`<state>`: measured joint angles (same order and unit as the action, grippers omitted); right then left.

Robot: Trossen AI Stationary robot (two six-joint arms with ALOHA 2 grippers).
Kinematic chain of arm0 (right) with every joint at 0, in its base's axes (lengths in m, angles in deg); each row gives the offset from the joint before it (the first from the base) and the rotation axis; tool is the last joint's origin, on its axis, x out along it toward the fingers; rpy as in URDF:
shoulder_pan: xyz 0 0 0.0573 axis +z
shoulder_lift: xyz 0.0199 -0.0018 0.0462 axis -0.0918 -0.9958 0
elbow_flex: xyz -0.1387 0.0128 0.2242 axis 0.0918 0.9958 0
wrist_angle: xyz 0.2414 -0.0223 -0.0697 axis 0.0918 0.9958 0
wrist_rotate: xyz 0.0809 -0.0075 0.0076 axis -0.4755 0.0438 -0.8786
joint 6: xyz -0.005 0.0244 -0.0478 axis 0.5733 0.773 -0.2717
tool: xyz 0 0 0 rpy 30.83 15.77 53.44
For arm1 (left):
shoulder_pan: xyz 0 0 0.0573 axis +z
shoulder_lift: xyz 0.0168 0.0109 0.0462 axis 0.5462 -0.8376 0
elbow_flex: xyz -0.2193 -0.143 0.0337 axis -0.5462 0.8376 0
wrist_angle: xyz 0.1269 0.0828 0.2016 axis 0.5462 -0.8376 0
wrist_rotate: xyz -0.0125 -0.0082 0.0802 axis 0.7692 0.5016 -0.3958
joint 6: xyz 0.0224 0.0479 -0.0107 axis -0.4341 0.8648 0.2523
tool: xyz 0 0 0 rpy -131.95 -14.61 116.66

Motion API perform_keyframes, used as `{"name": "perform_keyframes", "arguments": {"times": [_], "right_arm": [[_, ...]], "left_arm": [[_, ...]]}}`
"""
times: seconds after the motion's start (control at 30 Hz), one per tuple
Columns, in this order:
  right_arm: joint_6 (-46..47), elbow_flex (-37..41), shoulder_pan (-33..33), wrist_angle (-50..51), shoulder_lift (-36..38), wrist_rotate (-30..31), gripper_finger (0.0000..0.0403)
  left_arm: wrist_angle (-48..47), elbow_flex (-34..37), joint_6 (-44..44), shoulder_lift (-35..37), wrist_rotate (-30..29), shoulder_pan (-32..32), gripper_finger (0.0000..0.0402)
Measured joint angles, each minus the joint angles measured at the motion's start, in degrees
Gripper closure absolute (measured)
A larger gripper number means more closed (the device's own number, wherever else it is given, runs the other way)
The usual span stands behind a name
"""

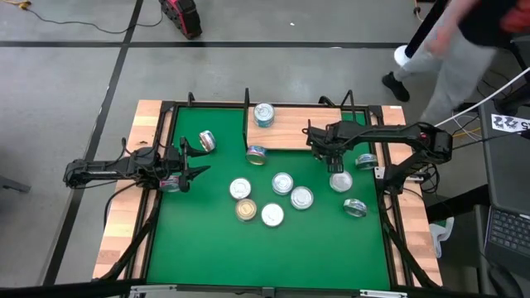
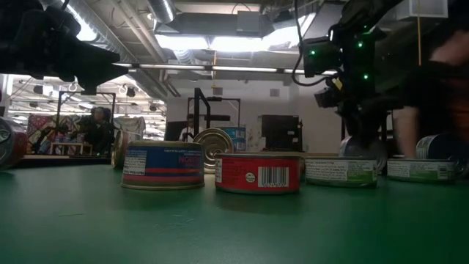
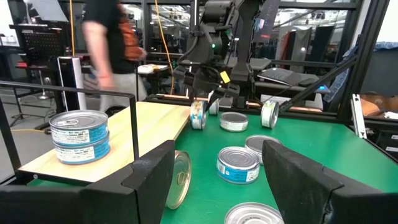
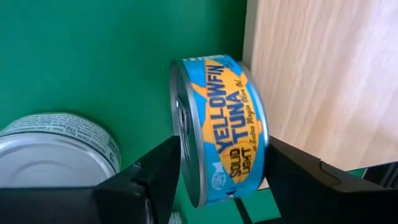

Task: Stack canned seafood by type on shelf
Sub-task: Stack the yellow blue tuna can on top of the yellow blue tuna cans on the shelf

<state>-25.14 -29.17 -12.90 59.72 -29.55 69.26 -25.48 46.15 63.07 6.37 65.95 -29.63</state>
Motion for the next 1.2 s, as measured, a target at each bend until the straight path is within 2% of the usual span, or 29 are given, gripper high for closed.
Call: {"name": "perform_keyframes", "arguments": {"times": [0.1,0.33,0.57,0.73,1.0,1.2], "right_arm": [[0.0,0.2,0.0,0.0,0.0,-0.2,0.02],[0.3,0.0,0.1,0.1,0.1,-1.2,0.0281],[6.6,-5.1,0.1,0.2,-0.1,-8.0,0.028],[11.0,-10.4,0.1,-2.2,-0.1,-13.9,0.0262],[18.4,-13.9,0.1,-20.2,-0.1,-22.0,0.0272],[21.3,-13.9,-0.4,-35.6,-0.2,-22.5,0.0269]], "left_arm": [[0.0,0.0,0.0,0.0,0.0,0.0,0.0163],[0.0,0.0,0.0,0.0,0.0,0.0,0.0163],[0.0,0.0,0.0,0.0,0.0,0.0,0.0163],[0.0,0.0,0.0,0.0,0.0,0.0,0.0163],[0.0,0.0,0.0,0.0,0.0,0.0,0.0163],[0.0,0.0,0.0,0.0,0.0,0.0,0.0163]]}}
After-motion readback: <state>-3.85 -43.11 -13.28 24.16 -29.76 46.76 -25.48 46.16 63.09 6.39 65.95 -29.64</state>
